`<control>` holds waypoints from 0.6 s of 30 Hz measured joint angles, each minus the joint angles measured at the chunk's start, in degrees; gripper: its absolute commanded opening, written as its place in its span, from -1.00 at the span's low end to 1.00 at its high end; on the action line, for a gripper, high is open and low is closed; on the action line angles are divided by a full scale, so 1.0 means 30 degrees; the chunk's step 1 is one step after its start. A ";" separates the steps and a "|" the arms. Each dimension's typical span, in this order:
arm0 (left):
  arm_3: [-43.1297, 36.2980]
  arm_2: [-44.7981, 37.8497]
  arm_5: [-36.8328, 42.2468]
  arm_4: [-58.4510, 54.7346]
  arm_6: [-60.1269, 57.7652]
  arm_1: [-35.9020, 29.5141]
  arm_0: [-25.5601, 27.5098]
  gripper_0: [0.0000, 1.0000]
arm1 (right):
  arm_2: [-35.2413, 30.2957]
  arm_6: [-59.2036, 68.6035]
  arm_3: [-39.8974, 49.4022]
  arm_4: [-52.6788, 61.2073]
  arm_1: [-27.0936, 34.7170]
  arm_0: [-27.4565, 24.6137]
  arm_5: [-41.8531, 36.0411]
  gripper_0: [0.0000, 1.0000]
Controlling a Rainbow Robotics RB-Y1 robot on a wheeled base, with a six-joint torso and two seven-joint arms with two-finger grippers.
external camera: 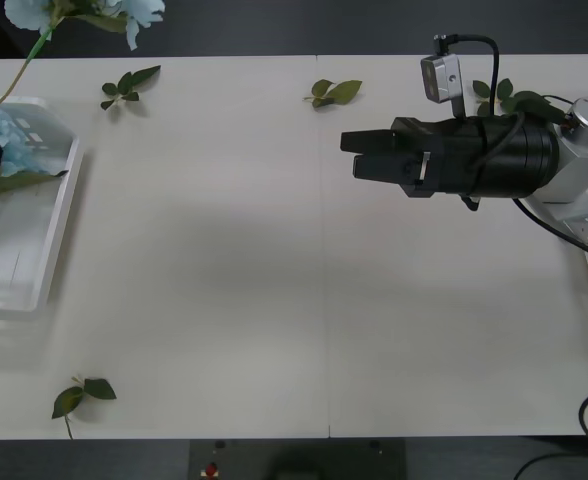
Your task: Put the red flowers into the right box and the blue flowers into the left box
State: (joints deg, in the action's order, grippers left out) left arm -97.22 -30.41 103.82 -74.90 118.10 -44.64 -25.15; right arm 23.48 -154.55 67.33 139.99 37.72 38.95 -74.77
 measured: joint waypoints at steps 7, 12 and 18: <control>-0.0275 0.0097 -0.1006 0.0456 -0.3389 -0.3234 0.2548 -1.00 | 0.2344 -0.0002 0.0000 0.2433 0.0723 0.0000 0.0825 0.92; -0.0866 -0.0958 -0.2114 0.2169 -0.3391 -0.4151 0.4513 -1.00 | 0.2184 -0.0002 0.0000 0.2432 0.0723 0.0000 0.1055 0.91; -0.0973 -0.2536 -0.3440 0.4146 -0.3404 -0.4150 0.5663 -1.00 | 0.2163 -0.0002 0.0039 0.2432 0.0724 0.0000 0.1321 0.91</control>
State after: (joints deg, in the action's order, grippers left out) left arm -100.14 -38.02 93.49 -62.46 107.89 -57.10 -8.16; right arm 29.97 -154.55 67.44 147.28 39.89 38.95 -70.80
